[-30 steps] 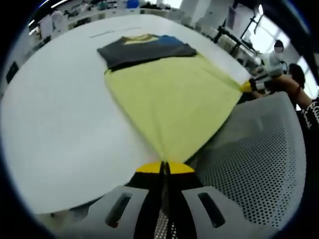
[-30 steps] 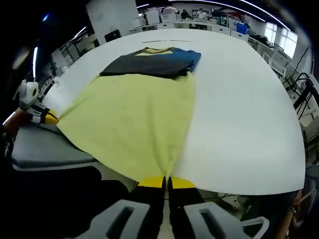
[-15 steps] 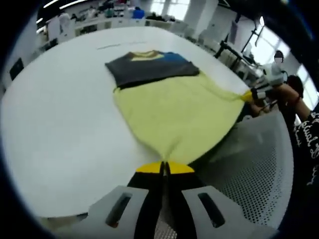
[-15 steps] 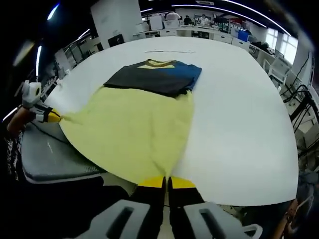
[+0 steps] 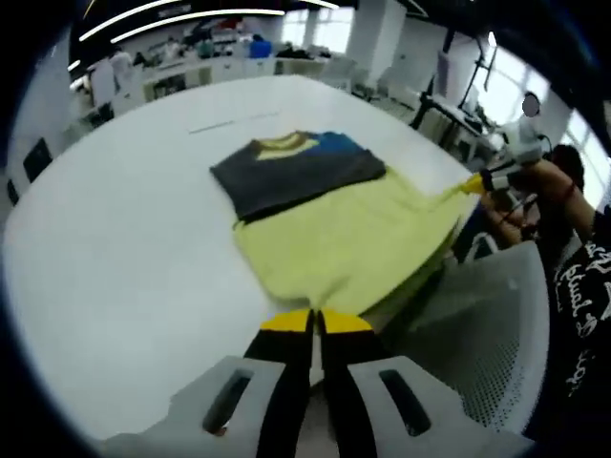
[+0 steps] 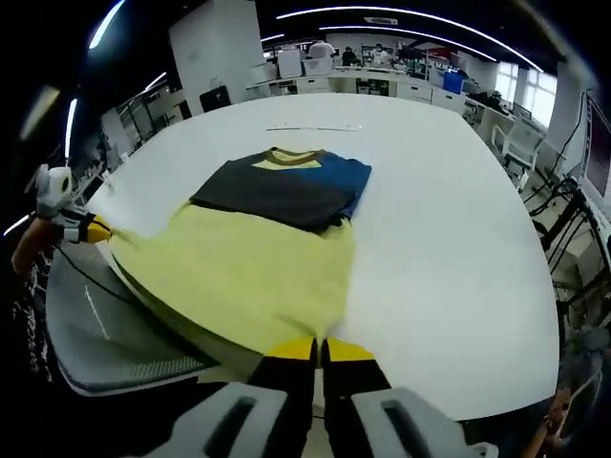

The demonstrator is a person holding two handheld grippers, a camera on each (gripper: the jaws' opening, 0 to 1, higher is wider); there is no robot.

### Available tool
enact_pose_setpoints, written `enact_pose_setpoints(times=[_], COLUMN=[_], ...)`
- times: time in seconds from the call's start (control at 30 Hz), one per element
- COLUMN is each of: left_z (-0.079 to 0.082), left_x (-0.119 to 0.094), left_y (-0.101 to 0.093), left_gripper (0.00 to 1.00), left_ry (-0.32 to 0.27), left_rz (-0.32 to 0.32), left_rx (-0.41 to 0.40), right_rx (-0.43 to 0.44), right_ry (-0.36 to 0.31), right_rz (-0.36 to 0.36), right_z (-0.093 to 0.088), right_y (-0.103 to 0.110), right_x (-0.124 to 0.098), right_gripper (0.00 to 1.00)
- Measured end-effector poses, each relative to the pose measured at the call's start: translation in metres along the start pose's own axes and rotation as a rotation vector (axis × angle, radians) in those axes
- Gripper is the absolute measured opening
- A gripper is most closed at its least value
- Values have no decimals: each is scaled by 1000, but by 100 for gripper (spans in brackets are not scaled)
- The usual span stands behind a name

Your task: Fold the garment on the visible template until the final outline fits inside the template.

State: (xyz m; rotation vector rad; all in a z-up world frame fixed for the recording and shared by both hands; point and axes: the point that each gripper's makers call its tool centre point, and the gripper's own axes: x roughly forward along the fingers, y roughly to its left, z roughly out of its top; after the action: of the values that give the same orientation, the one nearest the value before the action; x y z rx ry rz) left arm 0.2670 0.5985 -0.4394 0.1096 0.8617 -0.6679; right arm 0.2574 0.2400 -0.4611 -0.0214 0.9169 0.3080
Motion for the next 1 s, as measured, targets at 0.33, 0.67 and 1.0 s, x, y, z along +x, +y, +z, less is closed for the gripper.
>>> enact_pose_setpoints(times=[0.33, 0.67, 1.0], left_z=[34, 63, 92], left_x=[-4, -2, 4], left_y=[11, 25, 39], left_gripper=[0, 0, 0], left_ry=[-66, -107, -131], left_rz=[10, 20, 37], left_rx=[-28, -31, -4], right_rx=[13, 0, -23], right_ry=[-65, -112, -161], right_rz=[-4, 8, 23], right_z=[37, 70, 108], right_y=[-7, -6, -11], right_x=[-1, -1, 4], right_gripper=[0, 0, 0])
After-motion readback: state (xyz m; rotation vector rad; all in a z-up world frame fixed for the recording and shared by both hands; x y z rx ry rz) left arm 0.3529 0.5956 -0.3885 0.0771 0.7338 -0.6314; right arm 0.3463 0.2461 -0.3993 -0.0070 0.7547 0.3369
